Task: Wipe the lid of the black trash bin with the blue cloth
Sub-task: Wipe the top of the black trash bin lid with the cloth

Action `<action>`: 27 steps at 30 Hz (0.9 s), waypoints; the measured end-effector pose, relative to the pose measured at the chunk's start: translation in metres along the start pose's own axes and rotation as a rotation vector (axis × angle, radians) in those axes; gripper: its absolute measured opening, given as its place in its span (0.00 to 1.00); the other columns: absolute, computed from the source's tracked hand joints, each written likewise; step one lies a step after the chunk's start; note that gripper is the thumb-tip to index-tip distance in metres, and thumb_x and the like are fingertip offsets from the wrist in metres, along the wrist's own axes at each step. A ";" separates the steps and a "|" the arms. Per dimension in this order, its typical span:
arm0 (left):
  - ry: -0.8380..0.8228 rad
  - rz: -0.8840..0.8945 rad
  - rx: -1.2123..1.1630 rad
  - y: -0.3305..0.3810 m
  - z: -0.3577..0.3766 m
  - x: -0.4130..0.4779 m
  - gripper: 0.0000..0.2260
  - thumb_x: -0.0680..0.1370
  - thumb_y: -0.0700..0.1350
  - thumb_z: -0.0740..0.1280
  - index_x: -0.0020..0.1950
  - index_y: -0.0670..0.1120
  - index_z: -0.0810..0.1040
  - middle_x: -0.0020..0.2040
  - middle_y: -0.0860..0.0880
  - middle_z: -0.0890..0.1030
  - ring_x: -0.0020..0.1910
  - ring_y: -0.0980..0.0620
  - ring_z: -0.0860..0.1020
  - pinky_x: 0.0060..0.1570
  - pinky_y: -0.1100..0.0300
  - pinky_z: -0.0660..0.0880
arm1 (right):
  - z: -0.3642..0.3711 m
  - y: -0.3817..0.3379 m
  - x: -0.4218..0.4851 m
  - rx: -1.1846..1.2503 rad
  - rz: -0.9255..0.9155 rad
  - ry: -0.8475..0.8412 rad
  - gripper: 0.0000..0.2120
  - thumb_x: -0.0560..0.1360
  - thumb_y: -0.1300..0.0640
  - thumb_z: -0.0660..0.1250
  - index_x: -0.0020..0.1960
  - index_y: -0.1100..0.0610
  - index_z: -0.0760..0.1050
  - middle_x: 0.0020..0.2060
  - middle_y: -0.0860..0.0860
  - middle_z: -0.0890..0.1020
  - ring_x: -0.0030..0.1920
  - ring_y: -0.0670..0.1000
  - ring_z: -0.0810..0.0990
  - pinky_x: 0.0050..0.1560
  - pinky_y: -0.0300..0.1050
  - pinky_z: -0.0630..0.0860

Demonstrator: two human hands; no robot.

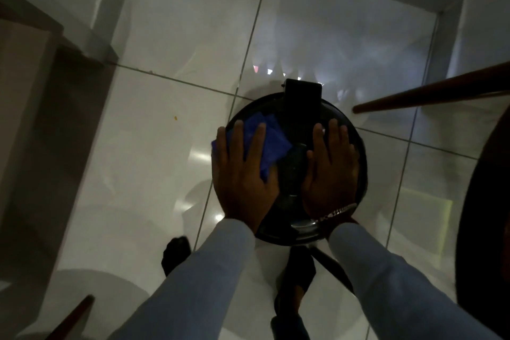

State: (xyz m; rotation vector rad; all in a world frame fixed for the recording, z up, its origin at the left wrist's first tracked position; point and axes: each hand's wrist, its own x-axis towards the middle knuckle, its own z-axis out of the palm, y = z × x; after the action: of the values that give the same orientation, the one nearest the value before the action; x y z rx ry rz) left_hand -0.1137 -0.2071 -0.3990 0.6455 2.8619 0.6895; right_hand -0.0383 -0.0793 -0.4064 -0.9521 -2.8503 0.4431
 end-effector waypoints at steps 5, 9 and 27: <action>-0.074 0.530 0.090 -0.026 0.010 -0.052 0.25 0.77 0.57 0.58 0.73 0.51 0.66 0.76 0.43 0.64 0.77 0.37 0.57 0.71 0.33 0.58 | 0.004 0.003 0.002 -0.021 -0.004 0.025 0.23 0.80 0.53 0.53 0.73 0.56 0.62 0.74 0.60 0.65 0.75 0.59 0.60 0.73 0.57 0.57; -0.133 0.866 0.194 -0.054 0.008 -0.046 0.26 0.78 0.60 0.58 0.75 0.53 0.63 0.75 0.43 0.64 0.76 0.36 0.58 0.73 0.32 0.54 | 0.006 0.004 0.001 0.011 0.012 0.030 0.23 0.80 0.52 0.53 0.74 0.56 0.61 0.74 0.59 0.64 0.76 0.58 0.58 0.74 0.56 0.55; -0.069 0.180 -0.033 0.021 0.040 -0.130 0.28 0.76 0.50 0.61 0.74 0.49 0.58 0.75 0.43 0.59 0.79 0.43 0.42 0.67 0.29 0.61 | -0.009 -0.006 0.008 0.168 0.074 -0.042 0.23 0.79 0.56 0.54 0.72 0.60 0.63 0.74 0.62 0.62 0.76 0.62 0.57 0.74 0.59 0.53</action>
State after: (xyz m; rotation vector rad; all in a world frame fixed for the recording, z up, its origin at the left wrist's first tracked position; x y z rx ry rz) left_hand 0.0200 -0.2299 -0.4218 0.9122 2.7467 0.7217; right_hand -0.0460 -0.0768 -0.3962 -1.0302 -2.7667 0.7061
